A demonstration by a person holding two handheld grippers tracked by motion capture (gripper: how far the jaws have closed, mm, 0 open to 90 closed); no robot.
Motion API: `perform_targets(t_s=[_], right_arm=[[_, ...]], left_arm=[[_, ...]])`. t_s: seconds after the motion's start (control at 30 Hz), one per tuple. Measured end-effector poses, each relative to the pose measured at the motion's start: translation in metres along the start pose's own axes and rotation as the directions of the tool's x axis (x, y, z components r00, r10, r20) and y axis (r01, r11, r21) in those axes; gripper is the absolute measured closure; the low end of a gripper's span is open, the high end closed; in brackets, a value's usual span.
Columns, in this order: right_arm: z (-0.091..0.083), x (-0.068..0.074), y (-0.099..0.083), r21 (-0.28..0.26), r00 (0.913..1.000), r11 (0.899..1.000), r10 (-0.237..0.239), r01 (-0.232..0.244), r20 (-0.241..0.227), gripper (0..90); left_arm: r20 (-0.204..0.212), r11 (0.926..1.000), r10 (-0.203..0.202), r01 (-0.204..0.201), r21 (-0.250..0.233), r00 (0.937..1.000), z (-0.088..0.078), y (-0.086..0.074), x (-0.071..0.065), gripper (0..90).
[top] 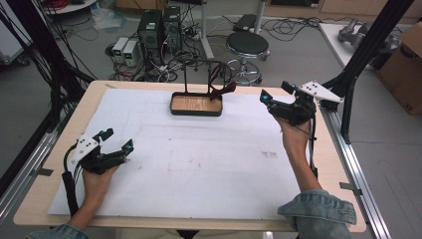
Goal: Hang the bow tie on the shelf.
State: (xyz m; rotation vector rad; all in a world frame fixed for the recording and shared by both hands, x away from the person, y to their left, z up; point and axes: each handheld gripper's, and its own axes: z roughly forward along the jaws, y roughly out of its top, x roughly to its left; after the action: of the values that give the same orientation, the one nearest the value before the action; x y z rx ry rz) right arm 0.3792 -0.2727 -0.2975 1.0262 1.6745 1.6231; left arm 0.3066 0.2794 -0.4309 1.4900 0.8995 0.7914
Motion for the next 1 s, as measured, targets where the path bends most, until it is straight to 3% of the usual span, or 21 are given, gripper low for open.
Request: perform_targets(t_s=[0.27, 0.47, 0.57, 0.77, 1.0], right_arm=[[-0.023, 0.005, -0.026, -0.027, 0.9999, 1.000, 0.007, -0.007, -0.008, 11.6], [-0.039, 0.010, -0.047, -0.046, 0.9998, 0.999, 0.010, -0.009, 0.019, 11.2], [-0.046, 0.011, -0.054, -0.020, 0.9996, 0.999, 0.027, -0.026, 0.011, 10.5], [-0.060, 0.016, -0.076, -0.053, 0.9988, 0.998, 0.024, -0.021, 0.044, 10.5], [-0.070, 0.019, -0.104, -0.021, 0.9973, 1.000, 0.014, -0.013, 0.072, 10.4]], left_arm=[[-0.003, 1.0000, 0.004, -0.004, 0.006, 1.0000, 0.000, 0.000, 0.000, 15.8], [-0.004, 1.0000, 0.005, -0.005, 0.007, 1.0000, 0.000, 0.000, 0.000, 15.8], [-0.003, 1.0000, 0.004, -0.004, 0.007, 1.0000, 0.000, 0.000, 0.000, 15.8], [-0.002, 0.9999, 0.006, -0.006, 0.011, 1.0000, 0.000, 0.000, 0.000, 15.8], [-0.001, 0.9999, 0.008, -0.008, 0.012, 1.0000, 0.000, 0.000, 0.000, 15.8]])
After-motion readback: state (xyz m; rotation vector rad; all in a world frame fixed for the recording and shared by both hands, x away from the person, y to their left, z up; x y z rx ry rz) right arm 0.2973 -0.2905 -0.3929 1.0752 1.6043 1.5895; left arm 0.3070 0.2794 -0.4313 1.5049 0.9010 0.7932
